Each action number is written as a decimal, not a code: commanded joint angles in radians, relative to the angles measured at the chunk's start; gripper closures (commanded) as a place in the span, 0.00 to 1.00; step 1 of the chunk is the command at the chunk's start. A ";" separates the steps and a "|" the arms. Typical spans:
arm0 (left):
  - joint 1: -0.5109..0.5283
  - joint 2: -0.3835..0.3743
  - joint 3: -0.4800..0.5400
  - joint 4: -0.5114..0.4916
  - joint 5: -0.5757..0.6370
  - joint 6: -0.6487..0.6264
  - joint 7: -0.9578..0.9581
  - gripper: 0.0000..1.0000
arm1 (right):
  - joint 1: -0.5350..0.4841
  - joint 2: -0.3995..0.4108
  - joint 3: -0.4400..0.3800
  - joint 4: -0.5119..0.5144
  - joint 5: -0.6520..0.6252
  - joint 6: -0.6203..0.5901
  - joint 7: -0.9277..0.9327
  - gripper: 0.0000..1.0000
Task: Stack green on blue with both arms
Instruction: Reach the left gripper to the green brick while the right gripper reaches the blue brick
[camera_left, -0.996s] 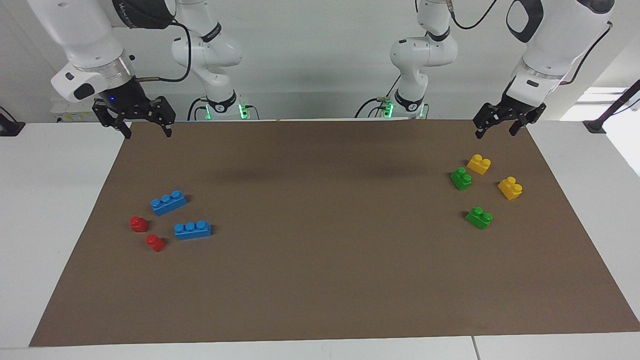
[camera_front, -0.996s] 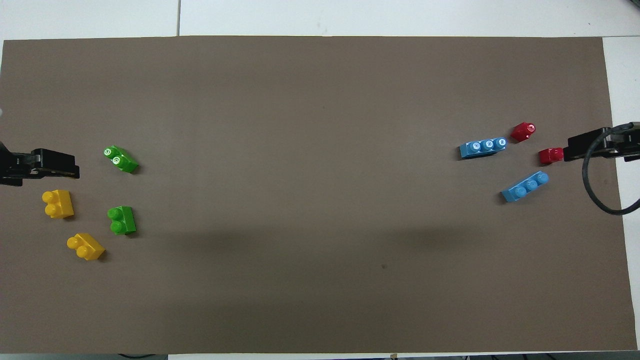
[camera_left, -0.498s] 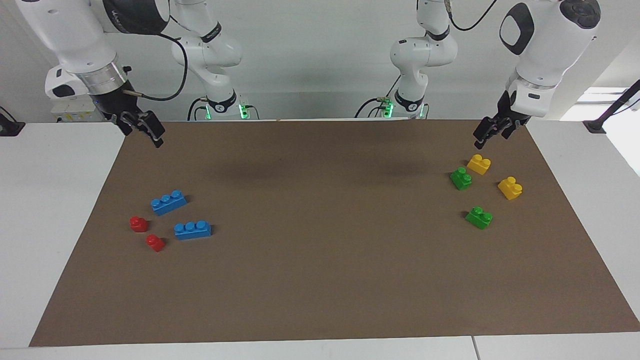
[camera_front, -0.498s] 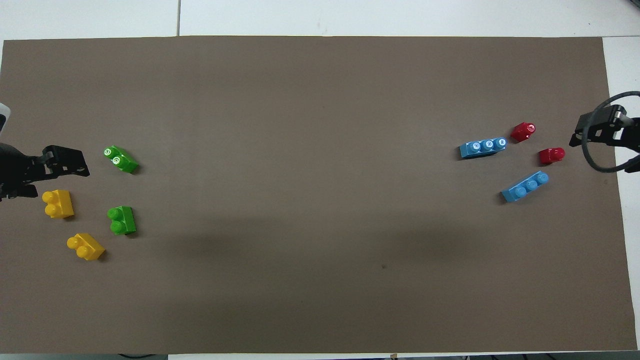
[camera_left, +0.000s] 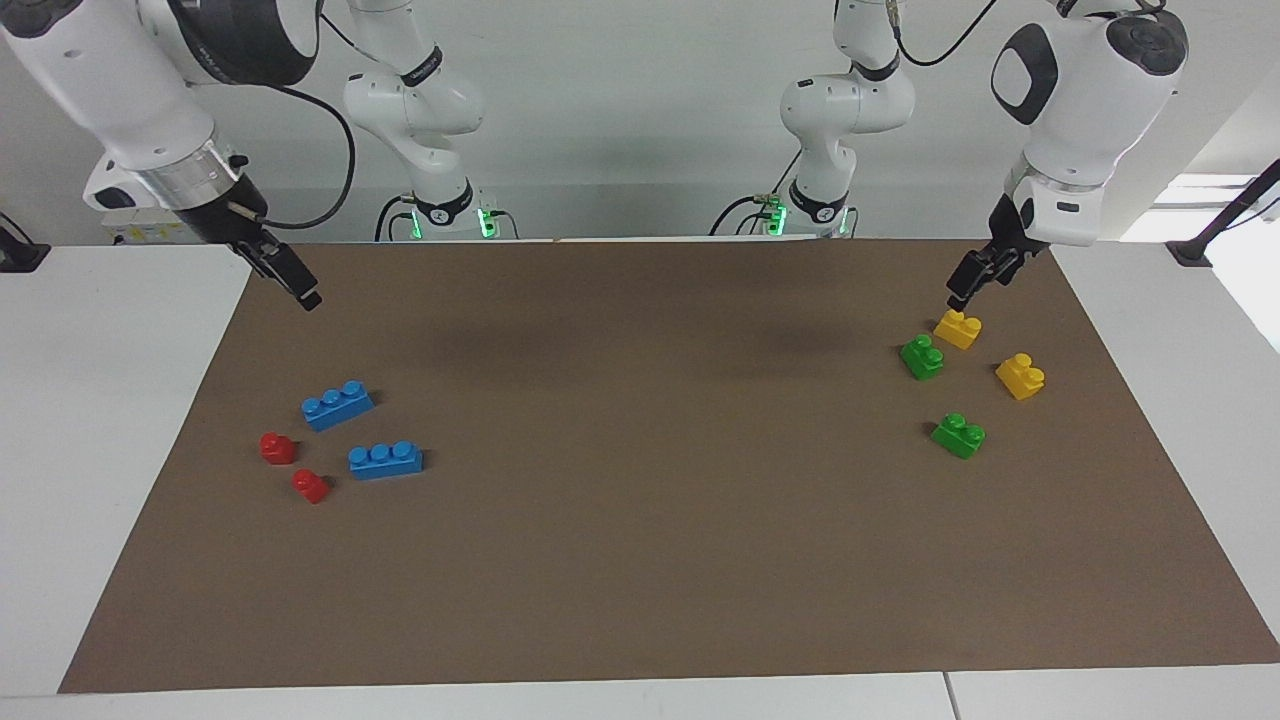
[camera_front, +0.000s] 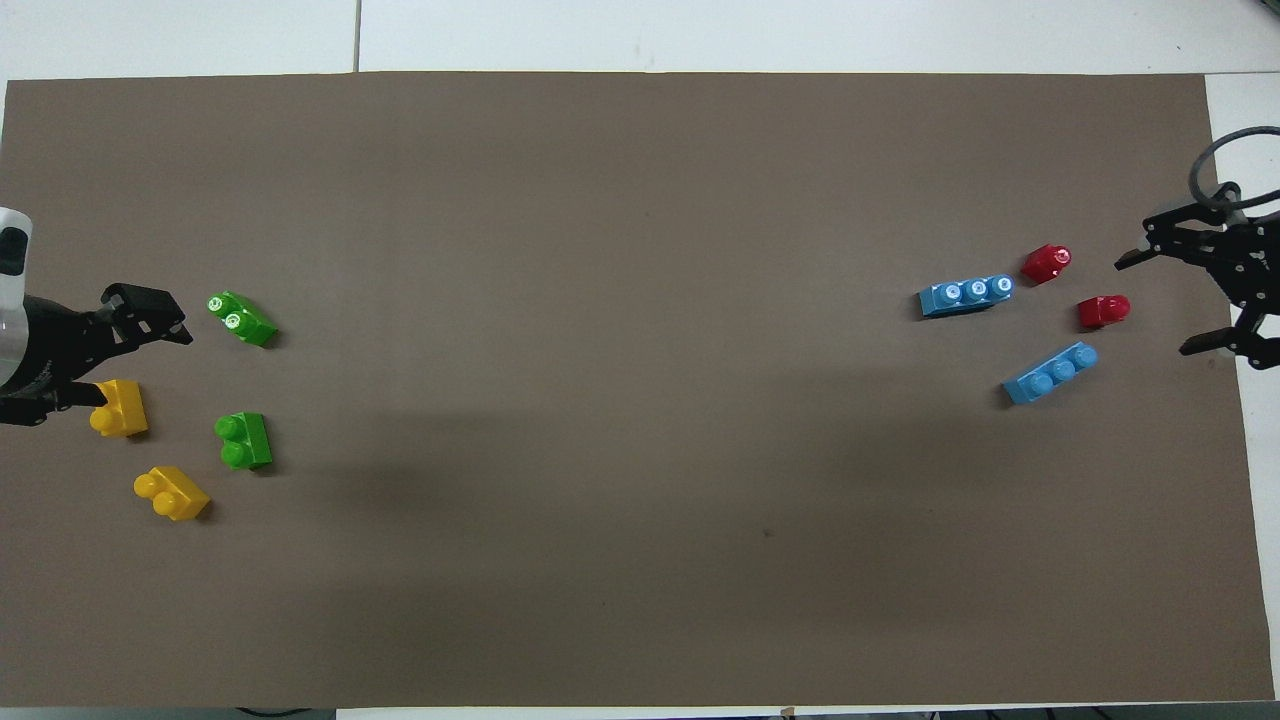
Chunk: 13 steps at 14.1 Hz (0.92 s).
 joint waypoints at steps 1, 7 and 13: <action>0.021 0.029 -0.004 -0.027 -0.010 0.068 -0.061 0.00 | -0.010 0.082 0.008 0.055 0.076 0.025 0.135 0.05; 0.066 0.138 -0.003 -0.024 -0.062 0.186 -0.091 0.00 | 0.001 0.173 0.009 0.055 0.160 0.154 0.221 0.05; 0.069 0.252 -0.003 -0.018 -0.062 0.307 -0.124 0.00 | -0.003 0.198 0.009 -0.006 0.164 0.261 0.263 0.05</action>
